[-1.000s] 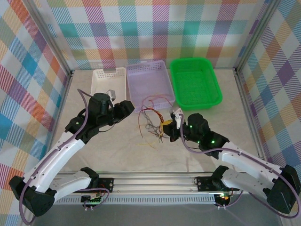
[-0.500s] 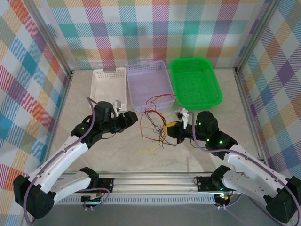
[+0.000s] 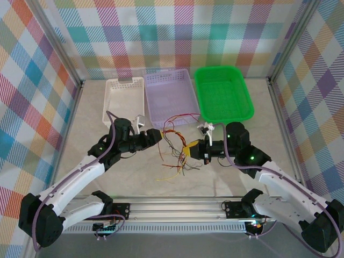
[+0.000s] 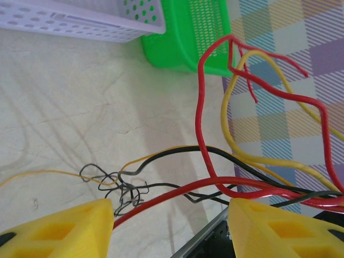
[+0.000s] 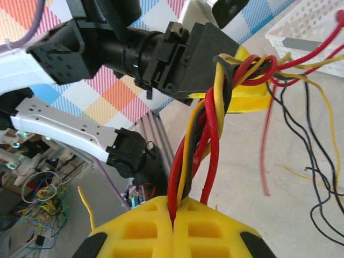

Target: Untangle the cables

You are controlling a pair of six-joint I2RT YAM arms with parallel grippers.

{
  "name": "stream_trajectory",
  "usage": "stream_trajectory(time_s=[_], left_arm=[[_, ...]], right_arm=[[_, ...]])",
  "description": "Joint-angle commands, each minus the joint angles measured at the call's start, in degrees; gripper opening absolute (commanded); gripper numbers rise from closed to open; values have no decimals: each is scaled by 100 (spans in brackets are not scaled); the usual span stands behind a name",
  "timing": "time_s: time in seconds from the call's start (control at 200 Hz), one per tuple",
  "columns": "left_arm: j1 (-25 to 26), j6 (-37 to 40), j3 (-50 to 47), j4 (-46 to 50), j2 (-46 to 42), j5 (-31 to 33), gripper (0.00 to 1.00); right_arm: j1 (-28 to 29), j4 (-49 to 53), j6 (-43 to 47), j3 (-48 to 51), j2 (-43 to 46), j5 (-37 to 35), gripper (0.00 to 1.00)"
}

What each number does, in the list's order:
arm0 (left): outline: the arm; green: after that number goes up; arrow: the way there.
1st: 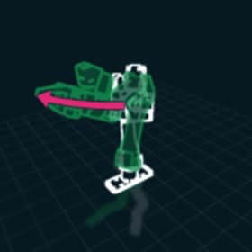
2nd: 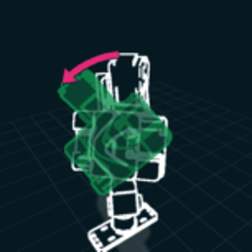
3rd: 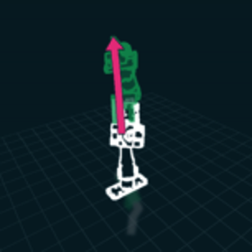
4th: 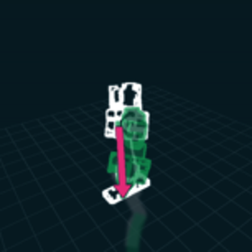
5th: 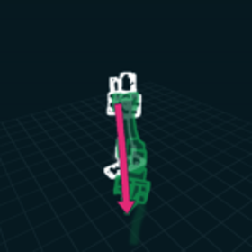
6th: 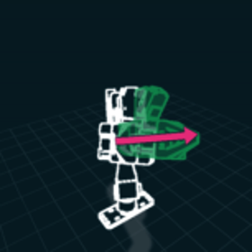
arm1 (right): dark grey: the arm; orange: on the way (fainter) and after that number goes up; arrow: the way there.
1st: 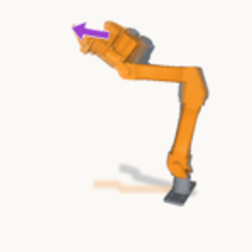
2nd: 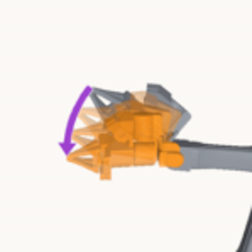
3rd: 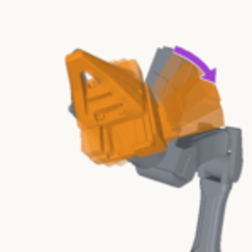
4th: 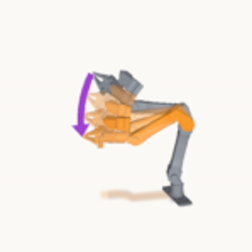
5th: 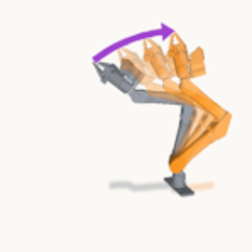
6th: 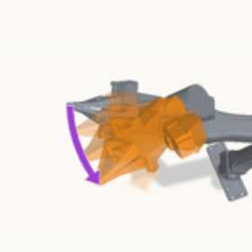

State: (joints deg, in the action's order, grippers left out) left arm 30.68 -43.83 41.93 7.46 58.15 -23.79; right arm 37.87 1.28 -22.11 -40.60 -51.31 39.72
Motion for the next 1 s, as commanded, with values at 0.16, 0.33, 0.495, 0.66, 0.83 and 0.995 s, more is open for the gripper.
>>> stream_trajectory(time_s=[0.16,0.33,0.495,0.66,0.83,0.995], left_arm=[[206,268,-383,-1056,-308,-420,57],[339,406,-460,-1259,-318,-447,56],[464,776,-200,-840,-59,-174,54],[501,1072,-9,-504,126,44,47],[514,1219,104,-218,190,318,28],[518,1306,196,-38,160,521,5]], right_arm=[[-218,-485,-409,-266,-260,797,0],[-271,-571,-520,-355,-484,1083,0],[-292,-634,-607,-418,-590,1276,0],[-305,-598,-632,-433,-499,1410,0],[-324,-643,-738,-447,-485,1561,0],[-339,-511,-720,-458,-486,1559,0]])
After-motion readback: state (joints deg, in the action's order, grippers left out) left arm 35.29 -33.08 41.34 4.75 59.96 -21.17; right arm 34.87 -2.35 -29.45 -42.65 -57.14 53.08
